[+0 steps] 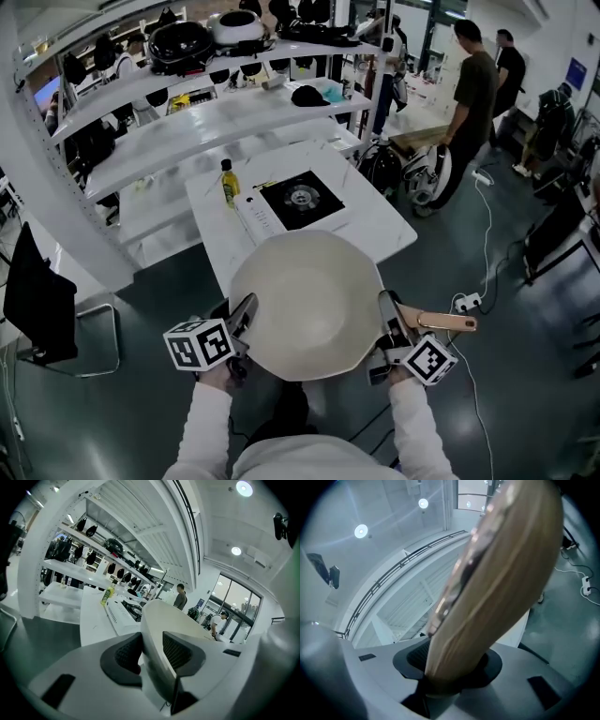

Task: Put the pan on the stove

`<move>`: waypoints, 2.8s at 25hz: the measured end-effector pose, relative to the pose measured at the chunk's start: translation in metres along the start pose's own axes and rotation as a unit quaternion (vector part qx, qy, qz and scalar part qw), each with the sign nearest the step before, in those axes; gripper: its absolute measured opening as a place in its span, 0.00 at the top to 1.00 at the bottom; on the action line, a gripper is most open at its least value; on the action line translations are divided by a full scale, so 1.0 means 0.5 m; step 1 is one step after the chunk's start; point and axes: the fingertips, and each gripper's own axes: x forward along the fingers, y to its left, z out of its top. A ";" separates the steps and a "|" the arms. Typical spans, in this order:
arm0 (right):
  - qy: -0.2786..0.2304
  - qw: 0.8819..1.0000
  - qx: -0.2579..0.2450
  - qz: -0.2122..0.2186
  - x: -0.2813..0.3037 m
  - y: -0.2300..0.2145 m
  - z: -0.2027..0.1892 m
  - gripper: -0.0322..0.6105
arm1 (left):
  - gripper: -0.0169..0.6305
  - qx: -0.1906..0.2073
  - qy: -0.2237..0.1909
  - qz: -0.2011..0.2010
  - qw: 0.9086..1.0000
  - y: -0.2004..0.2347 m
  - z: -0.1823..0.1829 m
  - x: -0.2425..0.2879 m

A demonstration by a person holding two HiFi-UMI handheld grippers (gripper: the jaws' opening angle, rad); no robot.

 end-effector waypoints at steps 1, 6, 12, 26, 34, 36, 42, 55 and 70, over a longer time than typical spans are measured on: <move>-0.002 1.000 0.000 0.000 0.020 -0.005 0.005 0.67 | 0.75 -0.001 0.001 -0.001 1.000 0.008 0.010 0.017; -0.006 1.000 0.002 -0.005 0.124 -0.032 0.019 0.68 | 0.75 0.000 0.008 -0.003 1.000 0.056 0.071 0.103; -0.010 1.000 0.005 -0.008 0.239 -0.047 0.029 0.68 | 0.75 0.003 0.010 -0.006 1.000 0.110 0.146 0.182; -0.012 1.000 0.008 -0.005 0.387 -0.060 0.038 0.68 | 0.75 0.000 0.011 -0.009 1.000 0.182 0.233 0.276; -0.015 1.000 0.018 0.000 0.417 -0.081 0.060 0.68 | 0.75 0.003 0.009 -0.006 1.000 0.179 0.250 0.314; -0.014 1.000 0.015 0.009 0.431 -0.087 0.069 0.68 | 0.75 0.005 0.007 -0.004 1.000 0.177 0.257 0.327; -0.003 1.000 0.017 0.012 0.488 -0.128 0.104 0.68 | 0.75 0.004 0.000 0.008 1.000 0.175 0.282 0.385; 0.032 0.999 0.026 0.023 0.631 -0.208 0.144 0.68 | 0.75 -0.012 -0.007 0.044 0.999 0.209 0.319 0.499; 0.069 0.996 0.034 0.044 0.805 -0.265 0.154 0.68 | 0.76 -0.029 -0.021 0.084 0.996 0.281 0.372 0.600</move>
